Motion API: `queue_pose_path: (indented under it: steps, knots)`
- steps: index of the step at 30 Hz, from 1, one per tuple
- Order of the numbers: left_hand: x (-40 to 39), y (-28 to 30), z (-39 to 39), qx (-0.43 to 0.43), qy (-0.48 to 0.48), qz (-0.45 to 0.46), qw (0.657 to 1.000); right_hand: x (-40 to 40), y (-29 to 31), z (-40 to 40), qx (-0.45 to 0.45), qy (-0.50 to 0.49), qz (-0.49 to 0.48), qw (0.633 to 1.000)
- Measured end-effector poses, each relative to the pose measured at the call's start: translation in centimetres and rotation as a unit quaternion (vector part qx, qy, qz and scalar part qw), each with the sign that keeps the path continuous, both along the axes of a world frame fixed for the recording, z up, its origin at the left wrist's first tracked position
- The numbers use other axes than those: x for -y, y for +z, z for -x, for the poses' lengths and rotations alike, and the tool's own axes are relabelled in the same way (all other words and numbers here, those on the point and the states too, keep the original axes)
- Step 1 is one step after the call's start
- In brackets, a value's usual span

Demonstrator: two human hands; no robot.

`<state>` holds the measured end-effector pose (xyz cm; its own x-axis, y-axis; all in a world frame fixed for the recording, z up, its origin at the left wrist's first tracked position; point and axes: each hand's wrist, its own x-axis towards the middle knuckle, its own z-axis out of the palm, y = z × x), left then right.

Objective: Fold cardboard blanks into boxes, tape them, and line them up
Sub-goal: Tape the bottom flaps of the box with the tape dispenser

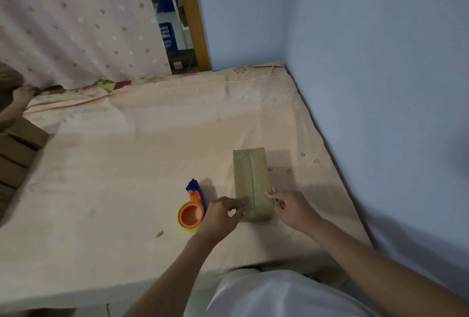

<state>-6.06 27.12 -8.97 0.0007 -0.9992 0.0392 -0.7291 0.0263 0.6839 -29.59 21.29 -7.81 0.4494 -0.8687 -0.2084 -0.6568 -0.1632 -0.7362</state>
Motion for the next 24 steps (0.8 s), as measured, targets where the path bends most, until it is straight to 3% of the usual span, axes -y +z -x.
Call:
queue_pose_path:
  steps: [6, 18, 24]
  knots:
    - [1.6, 0.6, 0.7, 0.034, -0.019, -0.084, 0.996, 0.1, 1.0, -2.2, -0.047, -0.033, 0.03, 0.998]
    - [0.7, -0.4, 0.9, 0.053, -0.04, -0.051, 0.996, -1.5, -0.4, -1.3, -0.197, 0.11, 0.108, 0.968]
    - [0.8, -0.8, 0.0, 0.077, -0.086, -0.042, 0.992, -1.8, 0.2, -0.4, -0.213, 0.164, 0.132, 0.954]
